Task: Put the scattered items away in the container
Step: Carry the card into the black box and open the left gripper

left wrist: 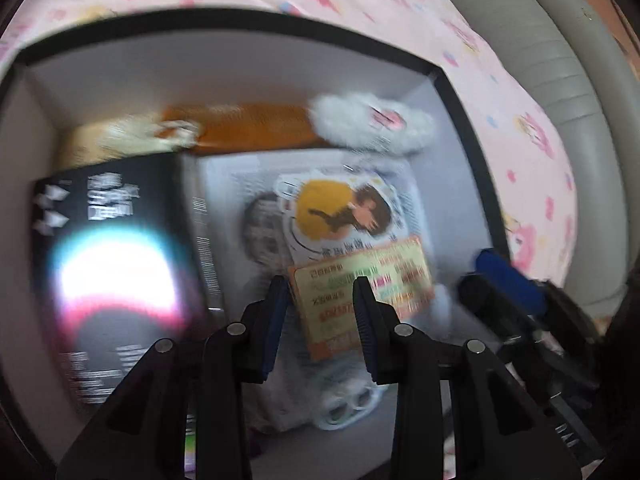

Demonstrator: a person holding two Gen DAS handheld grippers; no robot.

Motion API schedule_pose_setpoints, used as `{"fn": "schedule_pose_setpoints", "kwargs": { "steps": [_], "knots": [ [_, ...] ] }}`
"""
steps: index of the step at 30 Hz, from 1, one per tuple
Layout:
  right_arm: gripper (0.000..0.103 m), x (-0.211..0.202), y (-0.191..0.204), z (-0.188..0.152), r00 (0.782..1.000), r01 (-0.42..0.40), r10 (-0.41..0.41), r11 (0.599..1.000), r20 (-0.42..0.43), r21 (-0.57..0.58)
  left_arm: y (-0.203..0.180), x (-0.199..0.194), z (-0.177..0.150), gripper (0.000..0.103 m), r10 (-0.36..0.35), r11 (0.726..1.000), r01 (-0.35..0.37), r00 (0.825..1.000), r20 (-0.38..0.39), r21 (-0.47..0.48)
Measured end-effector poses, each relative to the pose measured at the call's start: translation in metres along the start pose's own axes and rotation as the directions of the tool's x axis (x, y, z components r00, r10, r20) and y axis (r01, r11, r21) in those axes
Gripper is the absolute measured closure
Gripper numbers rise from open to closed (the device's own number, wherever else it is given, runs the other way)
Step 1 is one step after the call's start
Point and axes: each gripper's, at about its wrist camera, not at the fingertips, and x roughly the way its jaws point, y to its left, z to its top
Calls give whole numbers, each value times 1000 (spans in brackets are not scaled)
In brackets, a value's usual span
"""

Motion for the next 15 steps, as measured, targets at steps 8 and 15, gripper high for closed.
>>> {"fn": "schedule_pose_setpoints", "kwargs": {
  "steps": [8,15],
  "knots": [
    [73,12,-1,0,999,-23,23,1000,-46,-9,0,-20,-5,70,24,999,-20,996,80,-47],
    [73,11,0,-5,990,-99,99,995,-99,5,-5,0,-2,70,-6,998,6,1000,-5,-56]
  ]
}}
